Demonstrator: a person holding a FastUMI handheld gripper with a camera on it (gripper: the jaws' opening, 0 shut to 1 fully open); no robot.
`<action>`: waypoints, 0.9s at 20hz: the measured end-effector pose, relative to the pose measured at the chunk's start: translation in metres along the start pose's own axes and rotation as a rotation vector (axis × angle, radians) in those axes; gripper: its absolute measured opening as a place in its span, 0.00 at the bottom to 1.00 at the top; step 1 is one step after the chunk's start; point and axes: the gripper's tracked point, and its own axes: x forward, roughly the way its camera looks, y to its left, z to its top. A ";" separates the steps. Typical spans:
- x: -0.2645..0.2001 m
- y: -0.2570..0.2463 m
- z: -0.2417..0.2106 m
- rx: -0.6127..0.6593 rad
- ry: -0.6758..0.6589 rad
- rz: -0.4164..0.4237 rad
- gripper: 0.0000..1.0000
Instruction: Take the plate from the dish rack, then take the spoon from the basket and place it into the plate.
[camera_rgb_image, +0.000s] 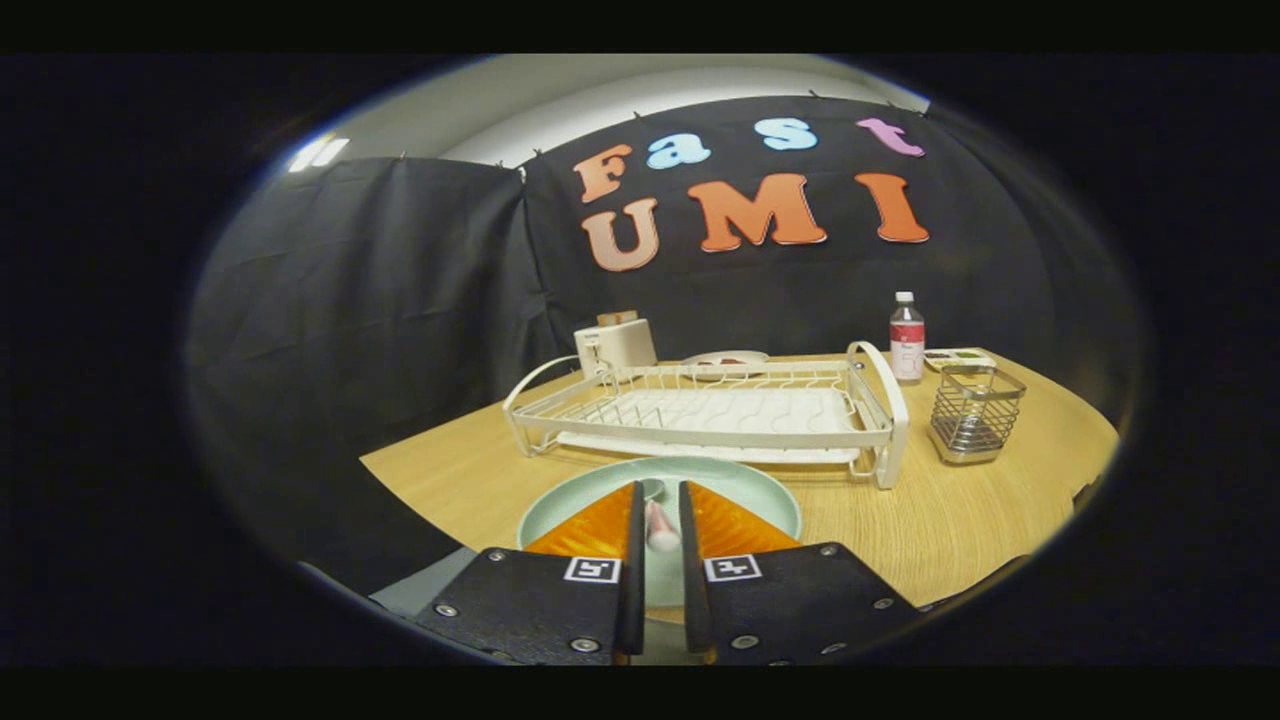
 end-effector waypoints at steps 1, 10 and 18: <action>0.001 0.000 -0.001 -0.002 0.004 -0.002 0.24; -0.018 -0.064 0.044 -0.004 -0.080 -0.116 0.89; -0.057 -0.154 0.100 -0.056 -0.184 -0.288 0.98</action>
